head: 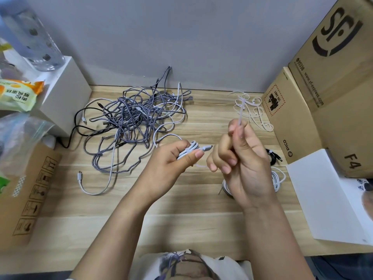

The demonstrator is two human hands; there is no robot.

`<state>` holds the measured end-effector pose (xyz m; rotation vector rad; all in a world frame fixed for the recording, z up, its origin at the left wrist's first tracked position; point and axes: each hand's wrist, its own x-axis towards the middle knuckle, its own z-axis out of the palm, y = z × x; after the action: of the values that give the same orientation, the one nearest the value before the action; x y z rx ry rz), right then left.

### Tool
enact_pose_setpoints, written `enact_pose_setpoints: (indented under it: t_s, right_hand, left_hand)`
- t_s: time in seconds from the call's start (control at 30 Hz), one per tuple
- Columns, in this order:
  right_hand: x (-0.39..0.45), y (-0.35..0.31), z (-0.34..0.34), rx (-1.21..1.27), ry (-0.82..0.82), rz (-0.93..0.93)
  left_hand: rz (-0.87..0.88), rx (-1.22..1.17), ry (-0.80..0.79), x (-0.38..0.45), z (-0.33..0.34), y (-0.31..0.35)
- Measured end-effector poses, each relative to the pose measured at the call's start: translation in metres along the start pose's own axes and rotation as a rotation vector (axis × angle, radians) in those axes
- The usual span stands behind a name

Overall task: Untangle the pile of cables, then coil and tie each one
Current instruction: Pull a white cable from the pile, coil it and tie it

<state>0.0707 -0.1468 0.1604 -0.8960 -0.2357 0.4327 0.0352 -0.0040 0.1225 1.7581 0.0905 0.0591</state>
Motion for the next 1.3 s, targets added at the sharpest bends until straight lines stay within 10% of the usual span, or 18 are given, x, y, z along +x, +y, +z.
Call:
enact_pose_setpoints:
  t_s: [1.3]
  right_hand:
    - [-0.001, -0.007, -0.009, -0.631, -0.095, 0.179]
  left_hand:
    - [0.066, 0.259, -0.219, -0.009, -0.003, 0.027]
